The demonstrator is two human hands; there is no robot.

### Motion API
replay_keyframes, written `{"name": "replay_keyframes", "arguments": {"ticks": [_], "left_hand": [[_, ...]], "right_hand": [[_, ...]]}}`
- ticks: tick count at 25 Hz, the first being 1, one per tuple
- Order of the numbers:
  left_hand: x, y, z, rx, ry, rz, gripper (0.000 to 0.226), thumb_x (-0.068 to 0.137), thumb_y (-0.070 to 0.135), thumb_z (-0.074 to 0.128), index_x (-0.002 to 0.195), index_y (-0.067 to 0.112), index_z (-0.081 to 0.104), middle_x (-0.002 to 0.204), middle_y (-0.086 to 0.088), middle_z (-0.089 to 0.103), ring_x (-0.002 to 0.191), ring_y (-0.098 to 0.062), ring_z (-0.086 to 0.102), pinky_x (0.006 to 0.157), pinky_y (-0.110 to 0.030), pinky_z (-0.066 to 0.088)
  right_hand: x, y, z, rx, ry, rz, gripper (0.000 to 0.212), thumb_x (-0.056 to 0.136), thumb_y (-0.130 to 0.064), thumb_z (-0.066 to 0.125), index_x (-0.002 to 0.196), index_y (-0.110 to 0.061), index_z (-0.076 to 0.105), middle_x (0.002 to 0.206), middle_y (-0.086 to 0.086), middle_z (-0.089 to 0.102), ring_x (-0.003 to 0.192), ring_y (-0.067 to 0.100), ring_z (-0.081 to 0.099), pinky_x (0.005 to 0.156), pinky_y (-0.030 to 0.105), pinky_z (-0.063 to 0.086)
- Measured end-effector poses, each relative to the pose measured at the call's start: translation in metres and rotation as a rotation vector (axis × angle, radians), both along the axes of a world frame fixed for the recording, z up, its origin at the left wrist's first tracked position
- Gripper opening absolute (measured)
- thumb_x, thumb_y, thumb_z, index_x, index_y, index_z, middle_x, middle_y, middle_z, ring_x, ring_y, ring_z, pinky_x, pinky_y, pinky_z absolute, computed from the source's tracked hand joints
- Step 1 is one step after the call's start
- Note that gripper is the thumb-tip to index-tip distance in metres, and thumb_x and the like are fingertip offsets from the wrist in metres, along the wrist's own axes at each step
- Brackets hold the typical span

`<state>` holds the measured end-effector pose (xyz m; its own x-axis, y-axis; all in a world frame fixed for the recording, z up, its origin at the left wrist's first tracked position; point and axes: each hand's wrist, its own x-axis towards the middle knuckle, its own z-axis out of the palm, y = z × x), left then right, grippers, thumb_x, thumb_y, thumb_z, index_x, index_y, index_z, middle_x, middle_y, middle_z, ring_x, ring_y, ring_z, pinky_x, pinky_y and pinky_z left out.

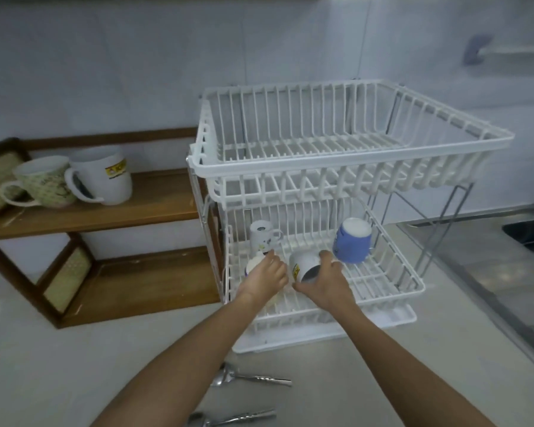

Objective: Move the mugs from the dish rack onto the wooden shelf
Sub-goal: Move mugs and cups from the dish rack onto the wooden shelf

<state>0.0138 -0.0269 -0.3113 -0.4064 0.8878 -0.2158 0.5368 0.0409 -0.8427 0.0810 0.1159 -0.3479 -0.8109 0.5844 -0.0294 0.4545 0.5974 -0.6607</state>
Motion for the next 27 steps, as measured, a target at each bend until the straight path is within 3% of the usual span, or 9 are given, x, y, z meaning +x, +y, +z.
{"name": "replay_keyframes", "arguments": {"ticks": [3,7,11,15,16,19,22,24,27], "left_hand": [[-0.001,0.001,0.012,0.091,-0.013,0.059,0.050,0.092,0.010,0.052,0.137,0.001,0.031,0.135,-0.017,0.043,0.125,-0.033,0.042,0.111,-0.045,0.027],[0.018,-0.012,0.044,0.665,-0.404,0.309,0.084,0.065,0.034,0.080,0.130,0.007,0.036,0.127,-0.016,0.045,0.112,-0.033,0.046,0.094,-0.042,0.045],[0.072,-0.063,0.057,1.244,-0.990,0.490,0.094,0.046,0.062,0.077,0.126,0.028,0.041,0.119,0.009,0.048,0.104,-0.009,0.048,0.088,-0.029,0.046],[0.119,-0.143,0.044,1.572,-1.799,0.687,0.073,0.046,0.036,0.082,0.113,0.026,0.055,0.103,0.008,0.074,0.096,-0.011,0.069,0.075,-0.025,0.058],[0.122,-0.165,0.040,1.606,-1.896,0.700,0.070,0.049,0.032,0.081,0.114,0.023,0.055,0.102,0.008,0.075,0.096,-0.012,0.070,0.073,-0.021,0.057],[0.108,-0.227,0.032,1.746,-1.907,0.806,0.065,0.058,0.036,0.075,0.117,0.019,0.055,0.105,0.005,0.075,0.098,-0.015,0.070,0.074,-0.020,0.056],[0.071,-0.279,0.016,2.087,-1.976,0.940,0.056,0.074,0.028,0.070,0.124,0.010,0.054,0.114,-0.012,0.071,0.098,-0.026,0.070,0.073,-0.028,0.059],[0.044,-0.309,0.011,2.280,-2.008,0.964,0.057,0.078,0.029,0.060,0.132,0.016,0.046,0.121,-0.012,0.067,0.100,-0.027,0.069,0.074,-0.035,0.060],[0.004,-0.334,0.006,2.334,-1.904,0.947,0.056,0.086,0.019,0.063,0.135,0.028,0.038,0.124,-0.007,0.063,0.101,-0.024,0.066,0.082,-0.044,0.056]], "right_hand": [[0.001,0.005,0.007,0.020,0.135,-0.062,0.088,0.058,-0.052,0.074,0.129,-0.015,0.038,0.119,0.019,0.053,0.105,0.040,0.054,0.082,0.043,0.051],[0.011,0.031,0.047,0.006,0.209,-0.070,0.082,0.056,-0.057,0.064,0.128,-0.026,0.043,0.121,0.010,0.056,0.108,0.037,0.053,0.081,0.047,0.052],[0.035,0.048,0.114,0.014,0.029,0.261,0.071,0.053,-0.061,0.065,0.120,-0.049,0.047,0.114,-0.006,0.056,0.098,0.021,0.057,0.070,0.035,0.050],[0.068,0.003,0.154,-0.093,-0.017,0.579,0.064,0.050,-0.056,0.069,0.111,-0.058,0.051,0.114,-0.022,0.062,0.097,0.000,0.061,0.083,0.031,0.053],[0.074,-0.015,0.158,-0.133,-0.028,0.660,0.063,0.051,-0.055,0.070,0.111,-0.058,0.051,0.114,-0.025,0.061,0.099,-0.002,0.061,0.085,0.030,0.053],[0.081,-0.078,0.157,-0.112,-0.062,0.815,0.069,0.050,-0.058,0.072,0.115,-0.059,0.047,0.119,-0.028,0.057,0.104,-0.001,0.058,0.087,0.031,0.052],[0.066,-0.148,0.139,0.004,-0.090,0.858,0.074,0.047,-0.064,0.070,0.116,-0.062,0.041,0.112,-0.027,0.057,0.097,0.000,0.058,0.080,0.031,0.053],[0.045,-0.191,0.123,-0.013,-0.087,0.831,0.071,0.047,-0.064,0.068,0.113,-0.060,0.042,0.100,-0.027,0.058,0.087,-0.003,0.058,0.073,0.028,0.054],[-0.004,-0.231,0.098,-0.051,-0.081,0.710,0.071,0.046,-0.064,0.068,0.113,-0.051,0.048,0.100,-0.020,0.062,0.087,0.005,0.061,0.074,0.032,0.055]]}}
